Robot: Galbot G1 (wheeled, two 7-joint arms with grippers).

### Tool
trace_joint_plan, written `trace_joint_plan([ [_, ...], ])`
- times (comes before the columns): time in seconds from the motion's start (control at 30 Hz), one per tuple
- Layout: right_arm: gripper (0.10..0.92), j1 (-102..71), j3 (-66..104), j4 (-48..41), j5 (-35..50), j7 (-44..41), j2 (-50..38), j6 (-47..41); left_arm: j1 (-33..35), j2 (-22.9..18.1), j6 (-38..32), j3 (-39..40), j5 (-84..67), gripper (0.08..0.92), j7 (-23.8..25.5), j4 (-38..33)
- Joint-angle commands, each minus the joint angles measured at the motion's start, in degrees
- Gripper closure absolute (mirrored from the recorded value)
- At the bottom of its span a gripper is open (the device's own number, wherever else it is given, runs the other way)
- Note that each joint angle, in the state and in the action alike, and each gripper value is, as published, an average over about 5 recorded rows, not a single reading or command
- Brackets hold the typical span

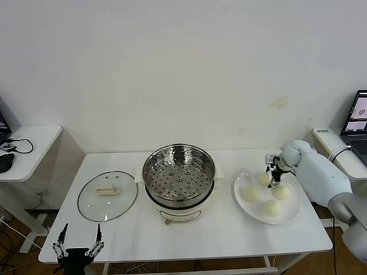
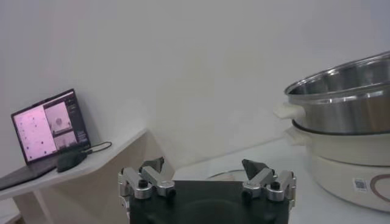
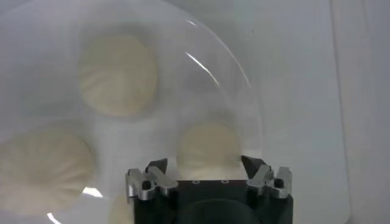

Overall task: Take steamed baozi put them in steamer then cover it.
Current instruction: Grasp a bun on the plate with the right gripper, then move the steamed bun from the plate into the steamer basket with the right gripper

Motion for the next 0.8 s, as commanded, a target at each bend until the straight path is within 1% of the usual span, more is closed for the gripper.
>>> trace_joint_plan([
  [0.03,0.377,0.16,0.14,-1.02,-0.77,0.09,0.77,-0.03,0.03,0.00,-0.16,0.02,0.02,0.177,-0.05,0.00],
  [0.2,0.433,0.44,0.21,-1.19,-0.79,0.03,0.99,0.09,0.22,-0.09,-0.64,0.03,0.03,0.177,-0.21,-0.15],
  [0.3,0.454,0.84,0.03,-0.52,-0.56,-0.18,0.60,0.13,0.35,-0.11,-0.87,0.03,0.03,0.177,-0.26,-0.28],
  [0.4,0.456,1.65,-0.75,1.83,0.66,-0.68,-0.84,-0.04,0.39,-0.06,-0.94,0.03,-0.01,0.177,-0.24,-0.29],
  [0.6,0.456,5.81,-5.92,12.45,7.94,-2.26,-6.62,-1.69,0.10,0.22,-0.84,0.02,-0.34,0.177,-0.16,0.08],
  [0.8,0.449,14.91,-15.45,24.25,18.07,-3.47,-12.42,-4.28,-0.50,0.57,-0.80,0.40,-0.60,0.177,-0.10,0.59],
])
